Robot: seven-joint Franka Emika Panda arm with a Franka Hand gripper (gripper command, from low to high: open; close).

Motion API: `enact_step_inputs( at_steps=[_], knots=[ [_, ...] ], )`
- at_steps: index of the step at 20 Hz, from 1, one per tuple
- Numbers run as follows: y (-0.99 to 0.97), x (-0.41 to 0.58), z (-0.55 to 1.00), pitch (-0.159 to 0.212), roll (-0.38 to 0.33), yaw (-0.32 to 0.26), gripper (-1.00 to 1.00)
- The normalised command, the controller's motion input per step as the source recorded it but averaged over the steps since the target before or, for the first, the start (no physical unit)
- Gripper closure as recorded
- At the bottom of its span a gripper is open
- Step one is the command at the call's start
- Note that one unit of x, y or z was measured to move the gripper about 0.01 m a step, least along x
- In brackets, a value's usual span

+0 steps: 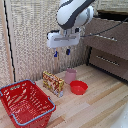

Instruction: Meticulously direct the gripper system near the nourishment stick. Grapple the nourishment stick firmly with the gripper system. Progress with the gripper system grasping the stick toward the storage box. Tenderly permit the nourishment stick to descend into the box.

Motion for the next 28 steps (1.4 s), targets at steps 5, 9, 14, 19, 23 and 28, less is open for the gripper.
enact_step_inputs(
  at_steps=[5, 9, 14, 19, 23, 28],
  knots=[
    [0.44, -0.088, -0.42, 0.0, -0.085, 0.136, -1.0],
    [0.44, -0.067, -0.39, 0.007, -0.082, 0.14, -1.0],
    [0.36, 0.053, -0.36, 0.004, -0.092, 0.161, -1.0],
    [0.26, 0.243, -0.31, 0.006, -0.103, 0.195, -1.0],
    [0.06, 0.311, -0.29, 0.0, -0.102, 0.239, -1.0],
    [-0.1, 0.24, -0.3, -0.029, -0.04, 0.198, -1.0]
  ],
)
